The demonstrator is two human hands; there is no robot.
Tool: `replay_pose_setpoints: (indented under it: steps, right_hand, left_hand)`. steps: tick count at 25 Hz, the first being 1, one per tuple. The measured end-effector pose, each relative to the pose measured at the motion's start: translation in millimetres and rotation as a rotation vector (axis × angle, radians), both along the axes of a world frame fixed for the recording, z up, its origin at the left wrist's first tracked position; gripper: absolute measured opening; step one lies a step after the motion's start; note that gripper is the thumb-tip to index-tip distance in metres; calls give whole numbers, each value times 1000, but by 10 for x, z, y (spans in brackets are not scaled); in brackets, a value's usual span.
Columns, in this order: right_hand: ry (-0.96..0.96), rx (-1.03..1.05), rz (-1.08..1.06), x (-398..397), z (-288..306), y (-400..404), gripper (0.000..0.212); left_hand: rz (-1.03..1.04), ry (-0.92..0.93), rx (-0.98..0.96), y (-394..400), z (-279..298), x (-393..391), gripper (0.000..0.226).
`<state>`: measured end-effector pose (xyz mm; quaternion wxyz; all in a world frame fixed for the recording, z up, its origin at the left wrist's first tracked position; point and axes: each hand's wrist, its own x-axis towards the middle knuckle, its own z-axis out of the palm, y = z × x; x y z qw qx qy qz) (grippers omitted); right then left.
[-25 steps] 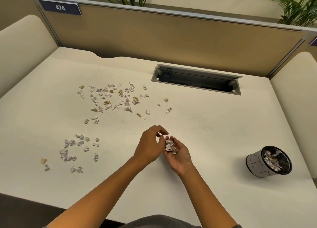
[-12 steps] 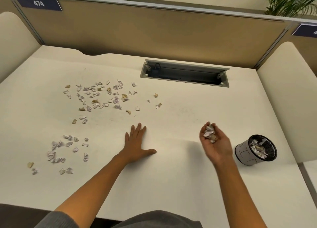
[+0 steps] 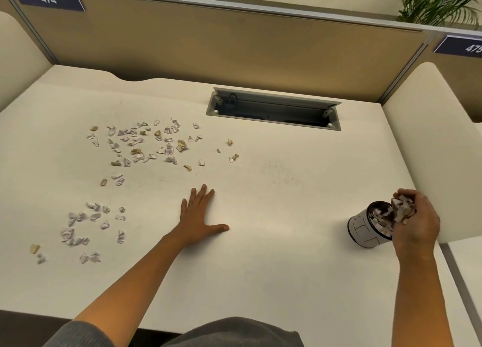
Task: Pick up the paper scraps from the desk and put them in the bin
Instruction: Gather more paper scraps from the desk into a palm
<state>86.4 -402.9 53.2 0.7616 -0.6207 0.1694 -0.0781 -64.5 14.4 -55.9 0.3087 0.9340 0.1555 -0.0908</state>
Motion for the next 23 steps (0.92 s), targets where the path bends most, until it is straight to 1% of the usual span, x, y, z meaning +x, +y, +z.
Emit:
replay_pose_setpoints:
  steps: [2,6,11,12,16,19,21,23]
  right_hand:
    - [-19,-85,40,-21,-45,-62,28]
    - [-61,-156,84,-38,-80,-117,33]
    - [31,-411,61,-84,-151,-155,32]
    - [44,-434,47,-87,-167,-137,31]
    - [9,-415,-1,-25,-182,40,29]
    - [-40,-401,40,48,-178,349,29]
    - [-62,-392,126,61,-206,623,28]
    - [-74,-395,217,53,-248,914,27]
  left_hand:
    - [2,-3,-7,-3,14,-2,111]
    - [7,-5,-5,-9,43,-16,110]
    - [8,0,-17,-11,67,-27,111]
    - [9,0,-13,-11,75,-33,111]
    - [-17,3,-36,28,125,-43,109]
    - [-43,23,-34,144,176,-49,107]
    - [-55,15,-40,261,222,-19,95]
    - [-29,-46,-54,399,285,52,70]
